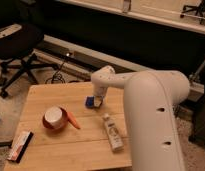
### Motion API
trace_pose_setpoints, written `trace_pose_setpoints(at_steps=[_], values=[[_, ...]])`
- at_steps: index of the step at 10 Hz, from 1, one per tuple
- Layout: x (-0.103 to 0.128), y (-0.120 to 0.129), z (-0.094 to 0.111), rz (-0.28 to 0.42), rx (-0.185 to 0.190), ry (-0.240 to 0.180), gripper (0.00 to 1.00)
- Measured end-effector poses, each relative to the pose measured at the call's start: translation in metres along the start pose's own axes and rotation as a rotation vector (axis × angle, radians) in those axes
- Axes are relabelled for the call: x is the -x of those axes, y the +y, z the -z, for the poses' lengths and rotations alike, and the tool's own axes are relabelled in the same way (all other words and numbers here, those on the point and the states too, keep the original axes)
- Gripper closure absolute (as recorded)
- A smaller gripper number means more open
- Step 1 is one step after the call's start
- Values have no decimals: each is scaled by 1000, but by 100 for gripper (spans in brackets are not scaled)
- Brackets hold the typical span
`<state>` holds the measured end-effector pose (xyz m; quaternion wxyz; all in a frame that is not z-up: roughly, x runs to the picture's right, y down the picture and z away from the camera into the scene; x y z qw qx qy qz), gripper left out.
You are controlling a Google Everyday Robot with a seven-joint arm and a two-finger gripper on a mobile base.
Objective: Wipe the white sponge on the table
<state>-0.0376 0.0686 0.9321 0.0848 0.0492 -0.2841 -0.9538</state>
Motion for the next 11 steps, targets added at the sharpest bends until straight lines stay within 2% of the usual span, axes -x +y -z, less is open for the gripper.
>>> trace_pose_setpoints(at_steps=[6, 11], values=[[-30, 23, -17, 67, -17, -18, 80], [-40, 53, -19, 85, 4, -17, 80]])
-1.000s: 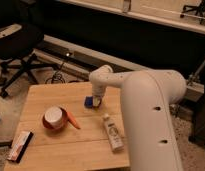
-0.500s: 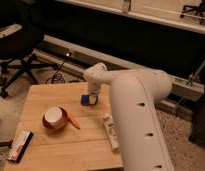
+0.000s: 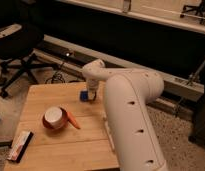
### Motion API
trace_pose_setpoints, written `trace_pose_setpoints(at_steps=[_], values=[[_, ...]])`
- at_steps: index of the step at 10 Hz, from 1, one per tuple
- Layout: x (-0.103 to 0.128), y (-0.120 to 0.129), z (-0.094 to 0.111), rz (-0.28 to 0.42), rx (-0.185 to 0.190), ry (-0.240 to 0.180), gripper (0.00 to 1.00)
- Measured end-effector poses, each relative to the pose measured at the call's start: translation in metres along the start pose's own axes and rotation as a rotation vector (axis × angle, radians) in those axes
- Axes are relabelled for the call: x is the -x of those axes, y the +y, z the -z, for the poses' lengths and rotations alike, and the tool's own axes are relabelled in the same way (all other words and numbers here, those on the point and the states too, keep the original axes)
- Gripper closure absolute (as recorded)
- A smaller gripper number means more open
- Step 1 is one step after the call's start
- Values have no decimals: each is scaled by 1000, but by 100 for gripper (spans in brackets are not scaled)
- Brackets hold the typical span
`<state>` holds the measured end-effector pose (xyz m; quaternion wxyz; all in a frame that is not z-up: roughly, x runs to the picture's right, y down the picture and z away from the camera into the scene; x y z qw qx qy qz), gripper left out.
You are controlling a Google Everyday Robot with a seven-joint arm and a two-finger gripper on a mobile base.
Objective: Wipe the white sponge on the table
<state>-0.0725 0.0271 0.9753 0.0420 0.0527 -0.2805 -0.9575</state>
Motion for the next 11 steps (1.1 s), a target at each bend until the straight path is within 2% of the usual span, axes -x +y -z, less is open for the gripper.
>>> trace_pose_setpoints(at_steps=[4, 8, 11], values=[[13, 13, -2, -10, 4, -17, 80], [44, 22, -11, -50, -6, -42, 80], [69, 31, -11, -79, 4, -68, 80]])
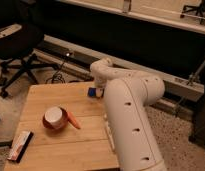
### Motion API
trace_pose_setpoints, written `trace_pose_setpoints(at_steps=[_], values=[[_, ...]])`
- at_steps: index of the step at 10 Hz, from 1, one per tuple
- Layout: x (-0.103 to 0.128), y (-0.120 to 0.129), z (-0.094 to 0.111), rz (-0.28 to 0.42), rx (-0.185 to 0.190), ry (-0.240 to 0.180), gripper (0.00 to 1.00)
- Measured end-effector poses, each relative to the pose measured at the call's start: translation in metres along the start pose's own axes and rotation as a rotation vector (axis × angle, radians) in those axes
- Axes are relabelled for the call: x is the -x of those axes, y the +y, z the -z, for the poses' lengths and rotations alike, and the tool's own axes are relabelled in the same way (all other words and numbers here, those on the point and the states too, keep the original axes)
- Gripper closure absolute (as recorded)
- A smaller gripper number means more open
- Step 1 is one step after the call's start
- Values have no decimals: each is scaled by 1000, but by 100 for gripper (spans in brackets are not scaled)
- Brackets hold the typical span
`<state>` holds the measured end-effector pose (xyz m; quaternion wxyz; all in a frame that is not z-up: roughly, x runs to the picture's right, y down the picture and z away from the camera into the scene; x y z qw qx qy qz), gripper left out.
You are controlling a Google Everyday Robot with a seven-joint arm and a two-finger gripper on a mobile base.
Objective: Wipe the white sponge on the table
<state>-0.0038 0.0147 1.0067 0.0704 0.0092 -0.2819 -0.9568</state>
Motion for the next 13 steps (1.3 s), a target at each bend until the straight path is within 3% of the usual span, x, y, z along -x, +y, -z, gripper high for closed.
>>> trace_pose_setpoints(at_steps=[7, 13], values=[[50, 3, 6, -29, 15, -88, 80], [65, -17, 14, -23, -12, -136, 80]])
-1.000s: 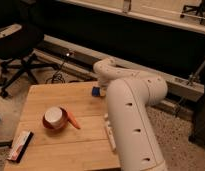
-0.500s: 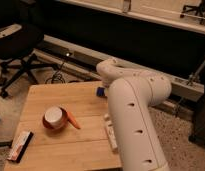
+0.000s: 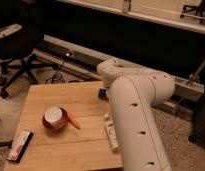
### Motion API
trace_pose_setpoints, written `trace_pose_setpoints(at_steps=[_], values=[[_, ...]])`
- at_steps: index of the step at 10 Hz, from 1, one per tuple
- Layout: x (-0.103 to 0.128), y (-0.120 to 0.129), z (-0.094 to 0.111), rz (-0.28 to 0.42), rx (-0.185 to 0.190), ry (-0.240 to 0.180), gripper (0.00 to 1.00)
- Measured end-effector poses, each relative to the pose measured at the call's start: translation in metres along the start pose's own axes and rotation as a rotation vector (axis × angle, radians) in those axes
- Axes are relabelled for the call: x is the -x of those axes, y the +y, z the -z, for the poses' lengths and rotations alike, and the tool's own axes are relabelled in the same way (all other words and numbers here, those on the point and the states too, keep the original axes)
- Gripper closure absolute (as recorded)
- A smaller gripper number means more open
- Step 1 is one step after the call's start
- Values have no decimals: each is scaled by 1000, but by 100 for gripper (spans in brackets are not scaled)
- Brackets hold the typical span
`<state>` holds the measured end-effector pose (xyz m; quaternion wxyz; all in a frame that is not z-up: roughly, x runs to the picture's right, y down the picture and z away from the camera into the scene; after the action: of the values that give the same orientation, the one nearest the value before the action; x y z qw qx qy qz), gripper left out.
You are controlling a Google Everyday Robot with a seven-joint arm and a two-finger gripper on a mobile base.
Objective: Wipe the white sponge on the table
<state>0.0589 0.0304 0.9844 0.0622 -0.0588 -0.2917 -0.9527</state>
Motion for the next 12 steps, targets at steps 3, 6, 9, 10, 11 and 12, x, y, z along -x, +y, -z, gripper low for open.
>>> trace_pose_setpoints(at_steps=[3, 6, 9, 10, 11, 12], values=[[5, -17, -4, 12, -24, -22, 80], [10, -32, 1, 42, -29, -40, 80], [1, -55, 9, 103, -29, -39, 80], [-4, -60, 12, 121, -25, -35, 80], [-11, -67, 15, 147, -22, -30, 80], [-18, -72, 18, 170, -19, -21, 80]])
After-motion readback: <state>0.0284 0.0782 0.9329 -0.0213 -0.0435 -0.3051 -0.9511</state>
